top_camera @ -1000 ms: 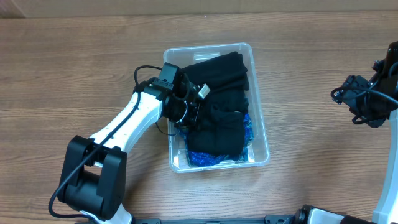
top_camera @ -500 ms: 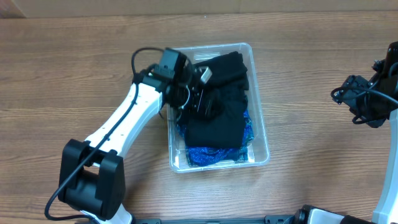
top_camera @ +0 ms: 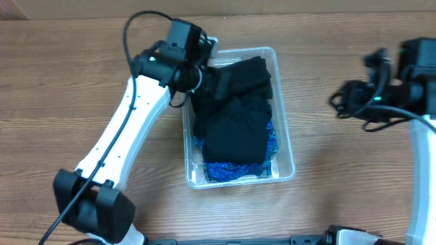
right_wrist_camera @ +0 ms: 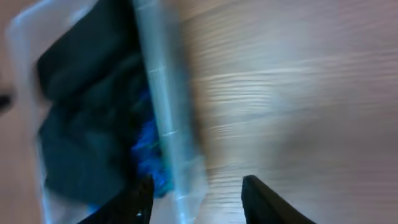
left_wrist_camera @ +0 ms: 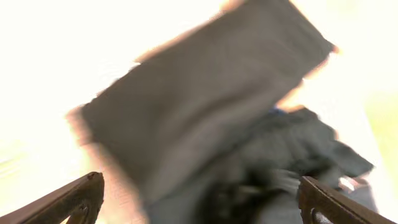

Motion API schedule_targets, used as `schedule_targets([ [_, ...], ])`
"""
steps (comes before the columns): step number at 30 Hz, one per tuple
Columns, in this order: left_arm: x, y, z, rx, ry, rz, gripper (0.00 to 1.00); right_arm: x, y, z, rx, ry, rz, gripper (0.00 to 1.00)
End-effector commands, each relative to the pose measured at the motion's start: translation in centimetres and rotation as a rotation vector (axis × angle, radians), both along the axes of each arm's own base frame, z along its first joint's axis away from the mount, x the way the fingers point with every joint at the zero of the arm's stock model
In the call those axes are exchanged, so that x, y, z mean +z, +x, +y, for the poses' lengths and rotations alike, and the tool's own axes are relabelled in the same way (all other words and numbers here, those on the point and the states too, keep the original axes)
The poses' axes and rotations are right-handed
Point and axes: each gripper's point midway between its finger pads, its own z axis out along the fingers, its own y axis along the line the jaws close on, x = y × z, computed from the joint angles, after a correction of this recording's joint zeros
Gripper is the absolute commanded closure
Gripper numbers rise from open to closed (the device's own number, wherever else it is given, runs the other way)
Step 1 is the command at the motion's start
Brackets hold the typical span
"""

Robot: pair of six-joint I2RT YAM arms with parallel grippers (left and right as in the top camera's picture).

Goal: Pack container
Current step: 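Release the cloth and withdraw the left gripper left, then press the black cloths down into the bin with the right gripper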

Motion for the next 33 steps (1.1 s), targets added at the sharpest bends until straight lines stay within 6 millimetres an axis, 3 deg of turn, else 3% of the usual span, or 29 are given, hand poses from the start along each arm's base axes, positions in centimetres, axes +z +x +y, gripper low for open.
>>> schedule_targets([
  [1,6.4,1.5,10.2,0.446,0.209,-0.209,0.0,0.7,-0.5,6.0,0.303,0.021,-0.084,0.54],
  [5,7.7,0.5,16.2,0.63,0.263,-0.211,0.0,0.2,-0.4,10.2,0.409,-0.026,-0.107,0.57],
  [8,7.1,-0.3,19.6,0.703,0.289,-0.157,0.0,-0.8,-0.1,13.0,0.44,-0.016,-0.088,0.57],
  [12,6.0,-1.4,22.7,0.765,0.273,-0.074,0.0,-4.2,0.3,16.9,0.504,-0.011,-0.003,0.58],
  [15,5.8,-1.7,23.9,0.793,0.254,-0.052,0.0,-7.8,0.4,18.5,0.517,-0.018,0.093,0.58],
  [20,5.7,-1.9,24.7,0.801,0.252,-0.044,0.0,-16.5,-0.6,21.4,0.578,-0.013,0.299,0.58],
  [24,5.6,-2.0,24.7,0.797,0.256,-0.04,0.0,-22.0,-1.8,21.8,0.584,-0.05,0.442,0.58],
  [26,5.6,-2.1,24.7,0.796,0.257,-0.037,0.0,-23.7,-2.2,21.8,0.583,-0.063,0.491,0.6],
  [29,5.5,-2.2,24.7,0.787,0.266,-0.03,0.0,-23.9,-2.2,21.8,0.58,-0.064,0.497,0.62],
  [33,5.4,-2.4,24.6,0.775,0.274,-0.021,0.0,-21.2,-0.9,21.5,0.539,-0.059,0.454,0.63],
])
